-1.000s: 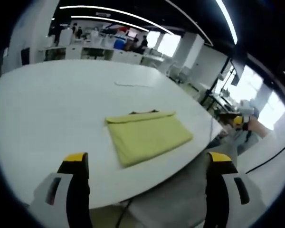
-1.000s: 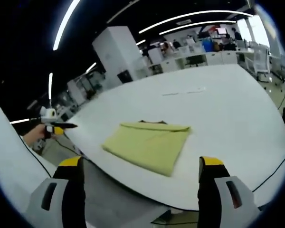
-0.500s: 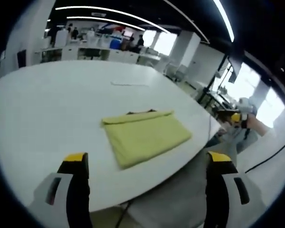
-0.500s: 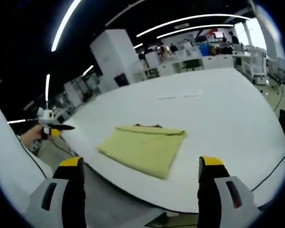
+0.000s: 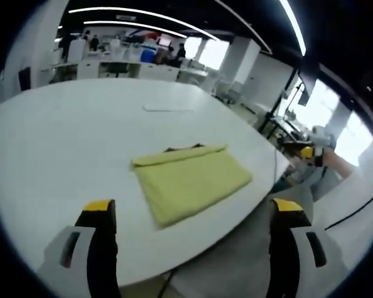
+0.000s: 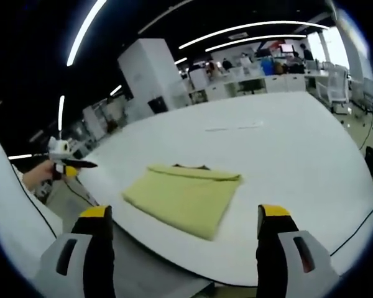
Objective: Fold the garment on the visible template until the final outline fits inside the template.
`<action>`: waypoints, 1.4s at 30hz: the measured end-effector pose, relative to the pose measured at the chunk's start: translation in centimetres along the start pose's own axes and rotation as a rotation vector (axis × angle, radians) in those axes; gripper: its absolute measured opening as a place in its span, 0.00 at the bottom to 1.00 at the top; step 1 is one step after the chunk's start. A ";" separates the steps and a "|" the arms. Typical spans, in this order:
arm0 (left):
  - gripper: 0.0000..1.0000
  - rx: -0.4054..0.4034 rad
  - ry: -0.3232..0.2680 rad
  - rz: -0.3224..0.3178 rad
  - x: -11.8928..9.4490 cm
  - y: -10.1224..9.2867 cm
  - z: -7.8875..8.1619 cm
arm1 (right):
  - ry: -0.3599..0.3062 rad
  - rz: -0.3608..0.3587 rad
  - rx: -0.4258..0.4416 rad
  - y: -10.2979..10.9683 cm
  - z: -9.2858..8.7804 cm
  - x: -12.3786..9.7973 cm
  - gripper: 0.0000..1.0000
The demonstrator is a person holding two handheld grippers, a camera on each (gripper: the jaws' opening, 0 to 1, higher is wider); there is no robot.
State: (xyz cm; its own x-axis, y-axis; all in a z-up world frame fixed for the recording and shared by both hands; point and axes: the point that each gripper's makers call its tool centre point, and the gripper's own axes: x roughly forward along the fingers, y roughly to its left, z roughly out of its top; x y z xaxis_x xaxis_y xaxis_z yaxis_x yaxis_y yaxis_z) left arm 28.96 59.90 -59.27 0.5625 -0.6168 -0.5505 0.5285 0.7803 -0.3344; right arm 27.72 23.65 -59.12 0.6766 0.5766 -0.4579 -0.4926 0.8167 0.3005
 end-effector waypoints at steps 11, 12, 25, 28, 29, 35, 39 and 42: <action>0.98 0.018 0.036 -0.005 1.5 0.7 0.3 | 0.025 -0.003 -0.040 -2.1 -0.5 1.6 0.90; 0.97 0.020 0.039 -0.003 1.7 0.9 0.3 | 0.030 0.000 -0.038 -2.3 -0.5 1.9 0.90; 0.88 0.017 0.084 0.009 4.8 2.8 0.6 | 0.098 0.007 -0.101 -3.6 -1.2 5.1 0.81; 0.87 0.019 0.094 0.009 5.5 3.2 0.6 | 0.109 0.007 -0.106 -4.0 -1.4 5.7 0.79; 0.86 0.013 0.093 0.007 5.7 3.4 0.7 | 0.113 0.009 -0.105 -4.1 -1.5 5.8 0.78; 0.80 -0.016 0.097 0.011 7.2 4.5 0.9 | 0.131 0.007 -0.103 -4.9 -1.5 7.3 0.76; 0.77 -0.022 0.100 0.022 8.2 5.2 1.1 | 0.131 0.002 -0.102 -5.6 -1.3 8.3 0.72; 0.72 0.002 0.123 0.063 9.1 6.3 0.8 | 0.137 0.000 -0.109 -6.1 -1.2 9.1 0.72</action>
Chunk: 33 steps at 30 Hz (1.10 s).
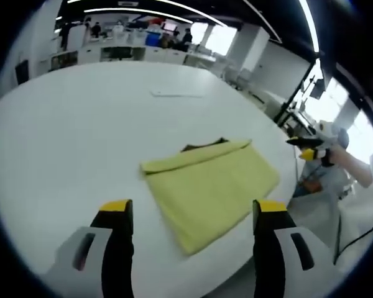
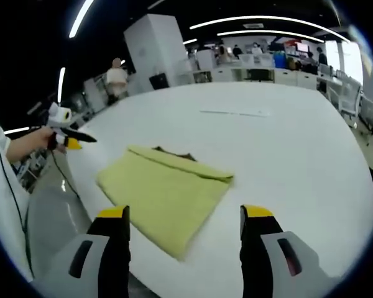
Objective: Fold the garment on the visible template until the final outline fits inside the template.
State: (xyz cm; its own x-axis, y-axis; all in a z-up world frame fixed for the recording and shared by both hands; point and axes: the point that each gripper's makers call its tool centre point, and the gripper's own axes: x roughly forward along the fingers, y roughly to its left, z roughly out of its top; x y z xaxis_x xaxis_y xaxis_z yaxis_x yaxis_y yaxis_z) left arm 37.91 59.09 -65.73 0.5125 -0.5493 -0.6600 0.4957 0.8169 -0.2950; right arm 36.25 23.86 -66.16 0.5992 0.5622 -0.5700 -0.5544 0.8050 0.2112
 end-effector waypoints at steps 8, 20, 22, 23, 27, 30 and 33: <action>0.63 -0.024 0.019 0.024 2.5 1.7 -0.2 | 0.035 -0.008 -0.009 -1.7 0.0 2.2 0.64; 0.53 0.016 0.036 0.068 5.5 4.4 0.2 | 0.065 -0.012 -0.043 -4.0 0.5 5.4 0.52; 0.52 0.021 0.042 0.072 5.8 4.7 0.2 | 0.075 -0.017 -0.047 -4.5 0.4 5.9 0.49; 0.51 0.022 0.043 0.074 6.0 5.0 0.2 | 0.076 -0.018 -0.047 -4.7 0.4 6.2 0.48; 0.48 0.020 0.044 0.078 6.8 5.5 0.2 | 0.075 -0.015 -0.039 -5.2 0.3 7.0 0.43; 0.45 0.010 0.040 0.078 7.2 5.9 0.3 | 0.068 -0.016 -0.016 -5.7 0.3 7.6 0.41; 0.40 0.000 0.033 0.082 7.7 6.2 0.4 | 0.055 -0.013 0.012 -5.9 0.4 8.0 0.34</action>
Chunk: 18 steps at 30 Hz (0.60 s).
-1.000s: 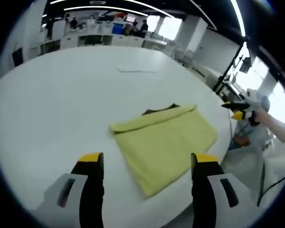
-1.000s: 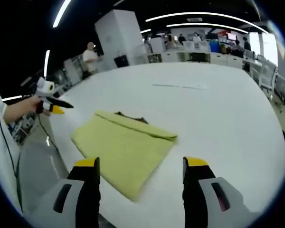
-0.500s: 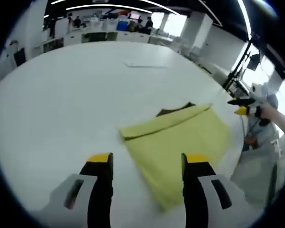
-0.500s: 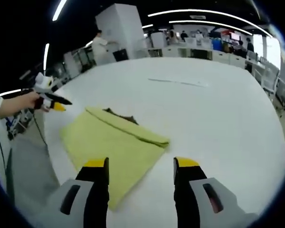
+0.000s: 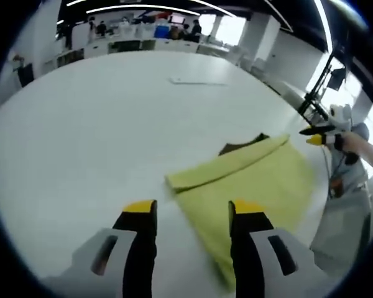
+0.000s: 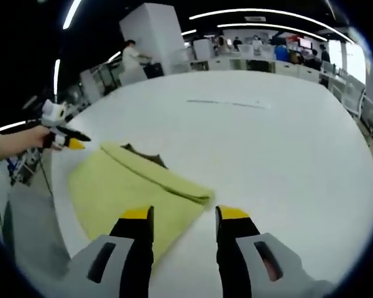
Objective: Fold the garment on the visible template until the final outline fits inside the template.
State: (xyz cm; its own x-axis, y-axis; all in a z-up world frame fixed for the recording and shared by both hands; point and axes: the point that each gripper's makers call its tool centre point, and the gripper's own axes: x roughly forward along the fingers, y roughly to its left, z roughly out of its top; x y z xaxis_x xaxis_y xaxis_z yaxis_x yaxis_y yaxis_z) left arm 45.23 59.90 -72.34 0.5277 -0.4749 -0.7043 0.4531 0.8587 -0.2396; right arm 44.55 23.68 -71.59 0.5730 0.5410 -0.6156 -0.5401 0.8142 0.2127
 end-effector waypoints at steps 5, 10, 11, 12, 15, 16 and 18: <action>0.33 -0.006 -0.001 0.014 0.8 0.7 -0.1 | 0.004 -0.010 -0.001 -0.7 -0.2 0.9 0.29; 0.31 0.057 0.001 0.033 1.3 1.4 0.0 | 0.019 -0.031 -0.079 -1.5 -0.2 1.5 0.26; 0.30 0.069 0.001 0.035 1.3 1.4 0.0 | 0.020 -0.031 -0.081 -1.5 -0.2 1.5 0.25; 0.30 0.077 0.001 0.035 1.4 1.4 0.0 | 0.024 -0.027 -0.082 -1.6 -0.3 1.7 0.24; 0.29 0.084 0.003 0.038 1.8 1.8 0.1 | 0.039 -0.024 -0.085 -1.8 -0.6 2.3 0.21; 0.28 0.085 0.002 0.039 1.9 1.8 0.1 | 0.040 -0.025 -0.086 -1.8 -0.7 2.4 0.20; 0.24 0.087 -0.008 0.036 2.1 1.8 0.3 | 0.039 -0.021 -0.084 -1.8 -0.6 2.7 0.18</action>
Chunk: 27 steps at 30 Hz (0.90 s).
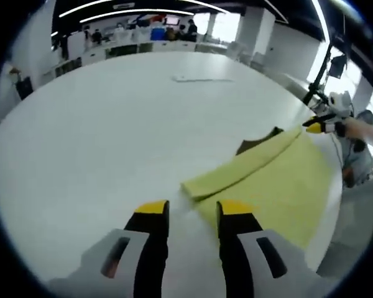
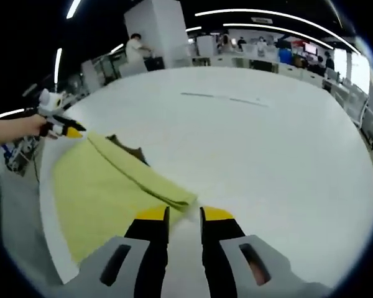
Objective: Fold the garment on the visible template until the final outline fits inside the template.
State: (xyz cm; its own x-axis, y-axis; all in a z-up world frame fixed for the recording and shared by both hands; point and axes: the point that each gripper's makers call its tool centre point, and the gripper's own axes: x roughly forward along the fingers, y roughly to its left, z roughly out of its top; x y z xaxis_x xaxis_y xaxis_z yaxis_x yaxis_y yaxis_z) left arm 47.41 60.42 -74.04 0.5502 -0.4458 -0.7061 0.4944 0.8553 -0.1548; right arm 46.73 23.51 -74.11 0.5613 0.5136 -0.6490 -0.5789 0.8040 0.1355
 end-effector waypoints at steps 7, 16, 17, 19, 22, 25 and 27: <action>0.14 0.004 0.000 0.003 0.8 0.4 0.2 | 0.006 -0.016 -0.003 -0.6 -0.1 0.7 0.09; 0.00 0.007 -0.005 0.017 1.0 0.8 0.3 | -0.002 -0.020 0.001 -0.9 0.0 1.0 0.05; 0.00 0.008 -0.004 0.015 1.0 0.7 0.3 | -0.002 -0.020 0.001 -0.9 0.0 1.0 0.04; 0.00 0.014 0.005 0.012 1.0 0.7 0.1 | -0.003 -0.018 0.003 -0.8 0.0 1.0 0.04; 0.00 -0.007 0.005 0.001 1.0 0.5 -0.1 | -0.003 -0.019 0.002 -0.8 -0.1 1.0 0.04; 0.06 -0.031 -0.010 -0.014 1.0 0.3 0.1 | -0.002 -0.019 0.003 -0.8 -0.1 1.0 0.03; 0.13 -0.042 -0.005 -0.018 1.0 0.2 0.1 | -0.003 -0.020 0.004 -0.8 -0.1 1.0 0.03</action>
State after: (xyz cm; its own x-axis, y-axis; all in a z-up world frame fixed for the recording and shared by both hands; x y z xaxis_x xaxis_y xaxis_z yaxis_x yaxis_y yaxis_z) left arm 48.12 60.14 -74.76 0.5447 -0.4622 -0.6997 0.4758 0.8574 -0.1960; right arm 47.71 23.34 -74.90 0.5745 0.4988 -0.6490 -0.5656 0.8150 0.1257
